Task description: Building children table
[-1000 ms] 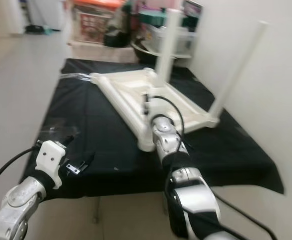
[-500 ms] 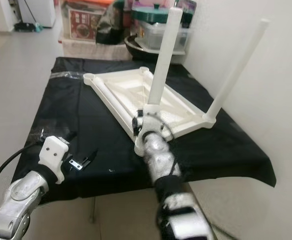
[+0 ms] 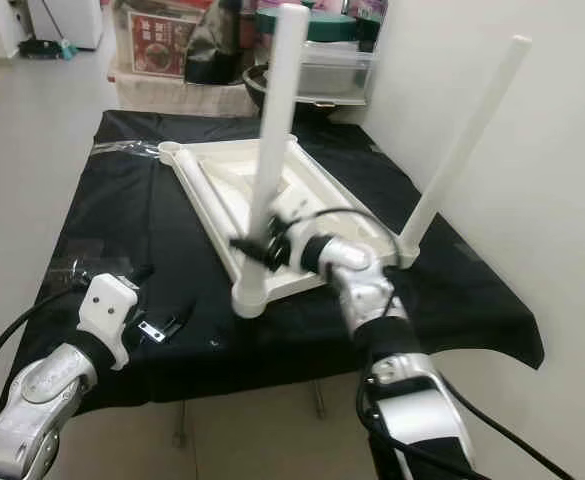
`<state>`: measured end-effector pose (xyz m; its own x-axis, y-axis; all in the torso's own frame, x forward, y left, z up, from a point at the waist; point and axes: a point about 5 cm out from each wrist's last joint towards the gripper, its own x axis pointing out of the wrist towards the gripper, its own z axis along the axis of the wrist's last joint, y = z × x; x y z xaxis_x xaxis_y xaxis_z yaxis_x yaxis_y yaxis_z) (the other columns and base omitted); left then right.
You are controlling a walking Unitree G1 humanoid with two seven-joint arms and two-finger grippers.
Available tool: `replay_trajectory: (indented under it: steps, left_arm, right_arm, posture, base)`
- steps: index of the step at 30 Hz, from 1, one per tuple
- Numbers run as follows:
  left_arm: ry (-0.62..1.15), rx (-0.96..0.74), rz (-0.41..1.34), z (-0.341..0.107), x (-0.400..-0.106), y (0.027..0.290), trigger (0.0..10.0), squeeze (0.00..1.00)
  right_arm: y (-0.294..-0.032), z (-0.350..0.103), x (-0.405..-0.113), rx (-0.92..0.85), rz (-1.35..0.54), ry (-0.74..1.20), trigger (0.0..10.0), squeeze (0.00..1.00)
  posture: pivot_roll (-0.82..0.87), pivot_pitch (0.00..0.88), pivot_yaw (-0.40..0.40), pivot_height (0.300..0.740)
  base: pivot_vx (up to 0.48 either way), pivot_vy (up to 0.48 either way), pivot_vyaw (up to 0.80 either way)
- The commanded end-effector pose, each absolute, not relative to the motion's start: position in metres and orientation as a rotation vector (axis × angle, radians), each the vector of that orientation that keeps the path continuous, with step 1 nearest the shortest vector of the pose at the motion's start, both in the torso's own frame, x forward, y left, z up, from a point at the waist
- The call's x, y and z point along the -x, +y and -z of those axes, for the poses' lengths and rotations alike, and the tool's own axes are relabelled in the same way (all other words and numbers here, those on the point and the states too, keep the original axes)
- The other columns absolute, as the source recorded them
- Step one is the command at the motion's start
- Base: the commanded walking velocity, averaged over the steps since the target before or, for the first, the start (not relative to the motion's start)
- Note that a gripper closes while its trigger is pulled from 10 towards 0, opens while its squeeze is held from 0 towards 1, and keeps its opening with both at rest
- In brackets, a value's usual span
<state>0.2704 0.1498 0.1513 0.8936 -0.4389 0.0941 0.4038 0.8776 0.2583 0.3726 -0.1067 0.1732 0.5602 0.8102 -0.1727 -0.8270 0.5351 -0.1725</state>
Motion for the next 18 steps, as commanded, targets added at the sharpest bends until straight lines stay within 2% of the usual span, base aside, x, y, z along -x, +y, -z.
replay_trajectory:
  steps: [1,2,3,7,9,11,13,14,16,17,18]
  left_arm:
    - [-0.144,-0.246,0.454,-0.149,-0.269,0.149,10.0,0.0]
    - [-0.144,-0.246,0.454,-0.149,-0.269,0.149,10.0,0.0]
    - [-0.141,-0.249,0.452,-0.148,-0.268,0.15,10.0,0.0]
    - [-0.14,-0.25,0.451,-0.148,-0.267,0.151,10.0,0.0]
    - [-0.139,-0.25,0.45,-0.148,-0.267,0.151,10.0,0.0]
    - [-0.138,-0.25,0.451,-0.147,-0.266,0.15,10.0,0.0]
    - [-0.137,-0.248,0.452,-0.147,-0.266,0.15,10.0,0.0]
    - [-0.137,-0.248,0.452,-0.147,-0.266,0.15,10.0,0.0]
    - [-0.135,-0.246,0.451,-0.146,-0.266,0.15,10.0,0.0]
    - [-0.135,-0.246,0.451,-0.146,-0.266,0.15,10.0,0.0]
    - [-0.133,-0.245,0.451,-0.146,-0.266,0.15,10.0,0.0]
  right_arm:
    - [-0.101,-0.172,-0.375,0.285,-0.986,0.089,0.0,0.0]
    - [-0.101,-0.172,-0.375,0.285,-0.986,0.089,0.0,0.0]
    - [-0.099,-0.175,-0.383,0.245,-0.91,0.096,0.0,0.0]
    - [-0.101,-0.177,-0.386,0.226,-0.889,0.101,0.0,0.0]
    - [-0.107,-0.182,-0.391,0.129,-0.781,0.072,0.0,0.0]
    - [-0.119,-0.181,-0.397,0.051,-0.573,0.083,0.0,0.0]
    - [-0.145,-0.169,-0.403,0.045,-0.177,0.173,0.0,0.0]
    - [-0.145,-0.169,-0.403,0.045,-0.177,0.173,0.0,0.0]
    - [-0.178,-0.148,-0.395,0.044,0.213,0.284,0.0,0.0]
    - [-0.178,-0.148,-0.395,0.044,0.213,0.284,0.0,0.0]
    - [-0.184,-0.138,-0.385,0.061,0.322,0.293,0.0,0.0]
  posture:
    - [0.13,0.0,-0.163,0.74]
    - [0.13,0.0,-0.163,0.74]
    - [0.14,0.0,-0.162,0.74]
    - [0.14,0.0,-0.162,0.74]
    - [0.13,0.0,-0.163,0.74]
    - [0.13,0.0,-0.161,0.74]
    - [0.13,0.0,-0.16,0.74]
    - [0.13,0.0,-0.16,0.74]
    - [0.12,0.0,-0.16,0.74]
    - [0.12,0.0,-0.16,0.74]
    - [0.12,0.0,-0.153,0.74]
  base:
    - [0.0,0.0,0.0]
    - [0.0,0.0,0.0]
    - [0.0,0.0,0.0]
    - [0.0,0.0,0.0]
    - [0.0,0.0,0.0]
    - [0.0,0.0,0.0]
    - [0.0,0.0,0.0]
    - [0.0,0.0,0.0]
    - [0.0,0.0,0.0]
    - [0.0,0.0,0.0]
    - [0.0,0.0,0.0]
